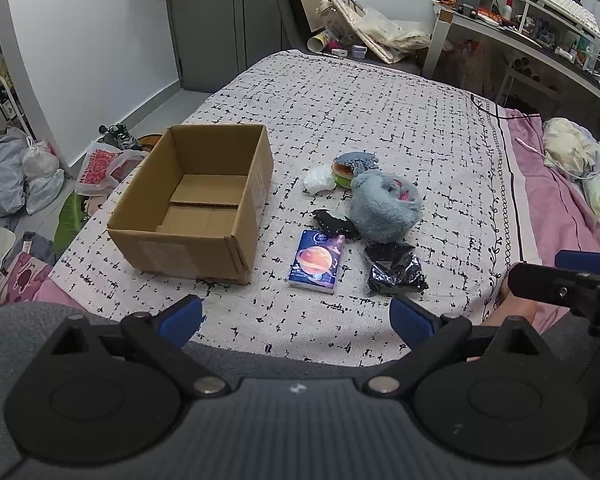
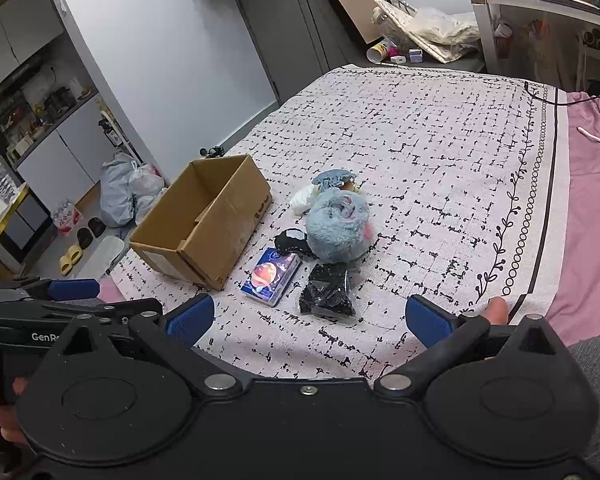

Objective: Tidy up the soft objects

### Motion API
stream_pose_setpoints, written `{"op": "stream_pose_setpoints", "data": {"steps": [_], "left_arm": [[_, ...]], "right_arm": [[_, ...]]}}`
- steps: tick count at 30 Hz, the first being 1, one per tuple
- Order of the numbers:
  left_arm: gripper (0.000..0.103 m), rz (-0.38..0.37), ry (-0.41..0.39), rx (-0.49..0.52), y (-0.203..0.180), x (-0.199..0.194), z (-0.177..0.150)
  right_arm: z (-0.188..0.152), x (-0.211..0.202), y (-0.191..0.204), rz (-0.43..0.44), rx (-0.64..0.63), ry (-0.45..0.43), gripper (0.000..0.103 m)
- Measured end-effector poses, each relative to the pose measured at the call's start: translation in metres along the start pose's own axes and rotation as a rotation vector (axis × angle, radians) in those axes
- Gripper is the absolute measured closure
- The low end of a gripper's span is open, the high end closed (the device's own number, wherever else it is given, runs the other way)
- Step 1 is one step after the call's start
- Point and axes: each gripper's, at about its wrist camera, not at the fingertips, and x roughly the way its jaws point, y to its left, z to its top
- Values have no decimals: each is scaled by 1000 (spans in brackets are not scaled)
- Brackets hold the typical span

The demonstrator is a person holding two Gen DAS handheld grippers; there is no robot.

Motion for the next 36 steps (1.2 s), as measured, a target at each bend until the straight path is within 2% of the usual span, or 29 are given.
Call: {"op": "stream_pose_setpoints", "data": {"steps": [36], "left_arm": [[4,3,-3,-11,3,-2,-1]], "right_arm": [[0,0,2,-6,-9,-3,0]]}}
